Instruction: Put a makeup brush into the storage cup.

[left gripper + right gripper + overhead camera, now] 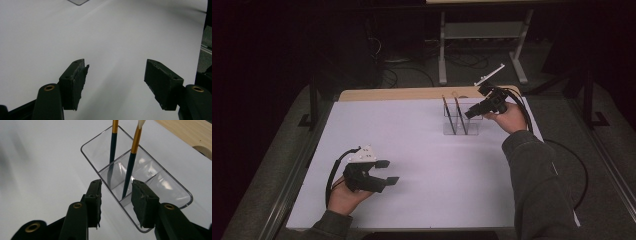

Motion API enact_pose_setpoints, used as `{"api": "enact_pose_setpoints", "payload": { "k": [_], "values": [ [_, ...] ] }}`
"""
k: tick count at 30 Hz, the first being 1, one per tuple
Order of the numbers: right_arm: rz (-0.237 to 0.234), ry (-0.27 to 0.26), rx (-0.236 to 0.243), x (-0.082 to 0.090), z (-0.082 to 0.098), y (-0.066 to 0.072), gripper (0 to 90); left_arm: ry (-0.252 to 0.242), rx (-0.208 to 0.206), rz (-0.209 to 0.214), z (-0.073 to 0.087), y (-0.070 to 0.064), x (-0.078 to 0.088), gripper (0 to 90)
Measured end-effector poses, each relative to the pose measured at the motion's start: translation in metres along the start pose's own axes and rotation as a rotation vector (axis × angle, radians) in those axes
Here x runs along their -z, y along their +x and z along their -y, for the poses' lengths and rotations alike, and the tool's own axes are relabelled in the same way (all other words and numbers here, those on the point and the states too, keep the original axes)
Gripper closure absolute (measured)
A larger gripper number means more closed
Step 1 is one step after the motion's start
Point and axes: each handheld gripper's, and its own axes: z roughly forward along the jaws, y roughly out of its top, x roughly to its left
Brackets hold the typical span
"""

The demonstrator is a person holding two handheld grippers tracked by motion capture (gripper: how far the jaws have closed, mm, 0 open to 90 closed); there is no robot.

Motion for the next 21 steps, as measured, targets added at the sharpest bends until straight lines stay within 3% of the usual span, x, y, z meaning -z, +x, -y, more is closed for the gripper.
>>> {"api": "enact_pose_setpoints", "payload": {
  "k": [21],
  "values": [
    [-0.001,-0.056,0.009,0.008,0.016,0.014,48.4,-0.016,0.012,-0.016,0.001,0.004,0.003,30.7]
  ]
}}
